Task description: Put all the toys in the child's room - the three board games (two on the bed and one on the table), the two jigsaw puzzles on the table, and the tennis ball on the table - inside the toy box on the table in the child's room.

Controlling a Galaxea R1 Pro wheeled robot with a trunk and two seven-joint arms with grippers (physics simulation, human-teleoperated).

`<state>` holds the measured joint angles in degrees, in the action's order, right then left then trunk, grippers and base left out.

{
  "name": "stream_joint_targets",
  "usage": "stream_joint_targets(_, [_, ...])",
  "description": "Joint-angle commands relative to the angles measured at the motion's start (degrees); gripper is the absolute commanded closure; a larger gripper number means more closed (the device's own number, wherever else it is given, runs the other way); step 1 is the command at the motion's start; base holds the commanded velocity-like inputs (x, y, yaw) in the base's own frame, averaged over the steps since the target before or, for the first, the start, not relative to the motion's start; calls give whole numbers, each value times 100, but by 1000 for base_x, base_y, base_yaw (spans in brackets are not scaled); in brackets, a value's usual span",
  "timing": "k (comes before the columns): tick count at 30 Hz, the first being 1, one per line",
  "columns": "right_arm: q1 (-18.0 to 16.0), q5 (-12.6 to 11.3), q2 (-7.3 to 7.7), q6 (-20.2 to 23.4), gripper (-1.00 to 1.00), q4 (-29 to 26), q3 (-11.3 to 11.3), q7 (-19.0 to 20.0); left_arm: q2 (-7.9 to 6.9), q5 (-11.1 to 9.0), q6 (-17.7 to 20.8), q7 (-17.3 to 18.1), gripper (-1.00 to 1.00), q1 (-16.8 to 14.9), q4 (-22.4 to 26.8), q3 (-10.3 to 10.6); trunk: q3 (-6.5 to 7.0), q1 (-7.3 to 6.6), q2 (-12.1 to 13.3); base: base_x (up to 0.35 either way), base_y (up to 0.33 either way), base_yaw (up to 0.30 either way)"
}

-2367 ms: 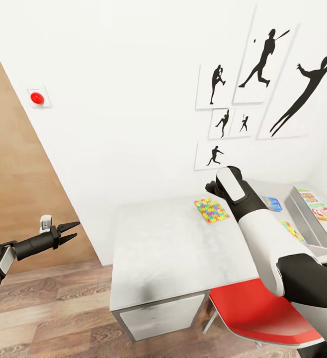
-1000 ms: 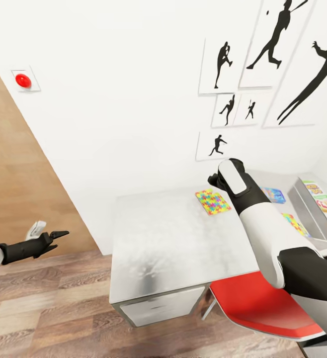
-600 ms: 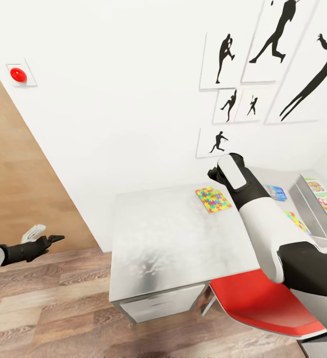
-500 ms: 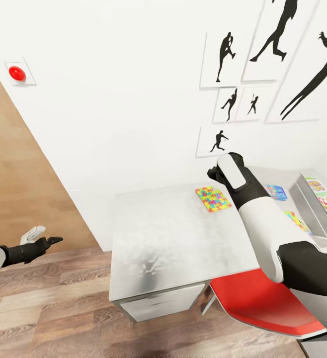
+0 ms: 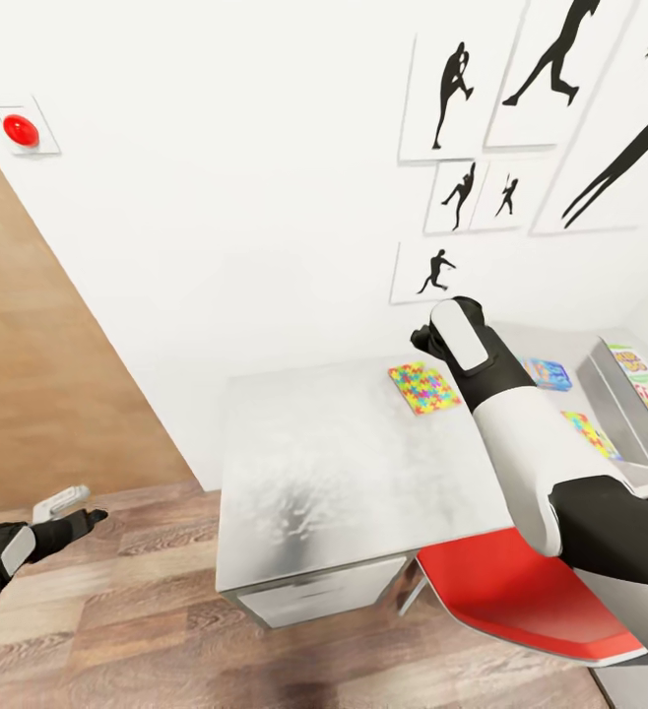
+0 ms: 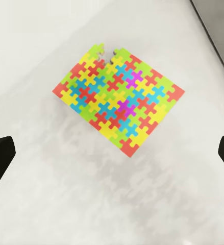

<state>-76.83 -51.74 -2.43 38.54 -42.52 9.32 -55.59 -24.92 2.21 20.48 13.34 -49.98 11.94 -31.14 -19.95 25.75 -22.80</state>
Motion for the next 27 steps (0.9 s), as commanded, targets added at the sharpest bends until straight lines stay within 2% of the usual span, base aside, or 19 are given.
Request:
stream_joint_targets(1, [-10,-38,-2,27,-100,-5,17,-49,10,131,-115,-71,-100,9,-87,-43,-20,3,-11,0,0,0])
stream_joint_targets(5, [-14,-38,-8,29,-100,-3,17,-55,-8,271,-259,-81,-100,23,-187,-50,-57,3,-11,0,0,0])
stream_joint_targets(11, [-17,-38,-2,34,-100,-2,17,-62,27,399,-58,572,-100,31,-243,-49,-114,3,-11,0,0,0])
stream_joint_targets(15, [-16,-38,34,38,-100,-2,20,-60,36,463,10,729,-100,32,-253,-49,-152,3,-11,0,0,0])
stream_joint_targets(20, [-16,-37,53,44,-100,5,24,-58,-8,651,21,889,-100,34,-261,-48,-199,3,-11,0,0,0])
stream_joint_targets(27, [-17,-31,63,43,-100,22,21,-29,-52,735,63,1789,-100,40,-255,-52,-265,3,-11,0,0,0])
